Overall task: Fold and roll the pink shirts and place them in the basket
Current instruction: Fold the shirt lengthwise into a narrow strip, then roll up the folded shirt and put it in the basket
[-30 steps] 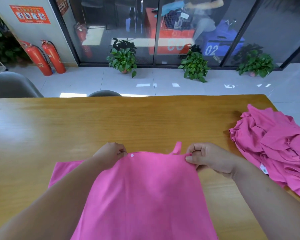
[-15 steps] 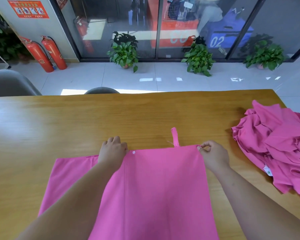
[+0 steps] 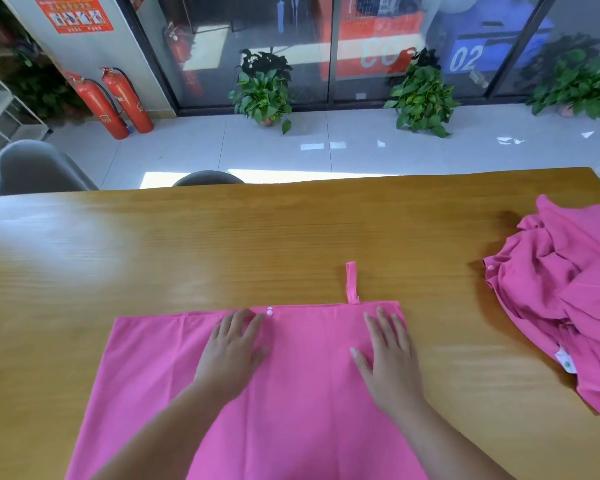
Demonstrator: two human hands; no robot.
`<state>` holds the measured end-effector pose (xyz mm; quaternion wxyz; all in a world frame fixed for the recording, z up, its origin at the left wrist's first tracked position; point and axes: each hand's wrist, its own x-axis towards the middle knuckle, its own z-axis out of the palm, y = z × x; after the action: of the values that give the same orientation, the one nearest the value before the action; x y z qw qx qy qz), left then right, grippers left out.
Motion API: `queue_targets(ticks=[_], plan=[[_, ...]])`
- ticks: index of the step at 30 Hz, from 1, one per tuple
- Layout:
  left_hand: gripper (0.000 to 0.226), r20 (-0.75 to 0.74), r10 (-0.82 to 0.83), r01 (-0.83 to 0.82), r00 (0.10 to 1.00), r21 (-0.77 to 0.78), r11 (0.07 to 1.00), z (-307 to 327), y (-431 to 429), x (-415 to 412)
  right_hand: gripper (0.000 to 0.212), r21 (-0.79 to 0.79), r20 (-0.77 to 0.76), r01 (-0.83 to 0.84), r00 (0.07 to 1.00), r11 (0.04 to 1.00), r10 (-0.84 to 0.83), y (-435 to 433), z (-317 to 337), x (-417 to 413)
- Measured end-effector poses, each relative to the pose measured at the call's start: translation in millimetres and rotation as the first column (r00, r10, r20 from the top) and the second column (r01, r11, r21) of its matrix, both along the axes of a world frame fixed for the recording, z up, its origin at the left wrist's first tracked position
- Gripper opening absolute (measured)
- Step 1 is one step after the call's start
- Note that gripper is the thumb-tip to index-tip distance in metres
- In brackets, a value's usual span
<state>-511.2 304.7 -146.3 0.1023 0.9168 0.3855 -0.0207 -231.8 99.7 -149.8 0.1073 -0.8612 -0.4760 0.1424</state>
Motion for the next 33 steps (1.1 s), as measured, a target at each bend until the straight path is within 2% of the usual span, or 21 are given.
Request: queue_targets(ticks=[2, 11, 16, 18, 21, 24, 27, 33], plan=[[0.072, -0.052, -0.035, 0.036, 0.998, 0.007, 0.999, -9, -13, -15, 0.079, -0.113, 0.124, -0.079, 0.988, 0.99, 0.093, -8, -9, 2], [0.076, -0.178, 0.022, -0.031, 0.984, -0.047, 0.998, -9, -13, -5, 0.079, -0.166, 0.207, -0.093, 0.97, 0.982, 0.127, 2, -15, 20], [0.076, -0.166, 0.029, -0.044, 0.986, -0.089, 0.995, -7, -13, -1, 0.075, -0.177, 0.225, 0.077, 0.974, 0.981, -0.035, 22, -1, -19], [0.076, -0.137, 0.02, -0.036, 0.99, -0.111, 0.993, -4, -12, -3, 0.074, -0.158, 0.208, 0.0, 0.978, 0.987, 0.033, 36, 4, -57], [0.074, -0.045, -0.011, 0.004, 0.999, -0.157, 0.988, -3, -4, -16, 0.072, -0.154, 0.156, -0.239, 0.952, 0.959, 0.263, 69, 5, -119], [0.068, 0.033, -0.024, 0.029, 0.999, -0.168, 0.985, -3, 14, -49, 0.073, -0.178, 0.144, -0.256, 0.948, 0.95, 0.283, 104, 4, -149], [0.065, 0.015, 0.049, -0.047, 0.999, -0.146, 0.988, -4, 42, -101, 0.074, -0.211, 0.191, -0.182, 0.956, 0.96, 0.223, 117, -1, -153], [0.057, -0.018, 0.271, -0.272, 0.962, -0.059, 0.96, -3, 101, -198, 0.076, -0.22, 0.231, -0.171, 0.947, 0.96, 0.222, 116, -4, -157]])
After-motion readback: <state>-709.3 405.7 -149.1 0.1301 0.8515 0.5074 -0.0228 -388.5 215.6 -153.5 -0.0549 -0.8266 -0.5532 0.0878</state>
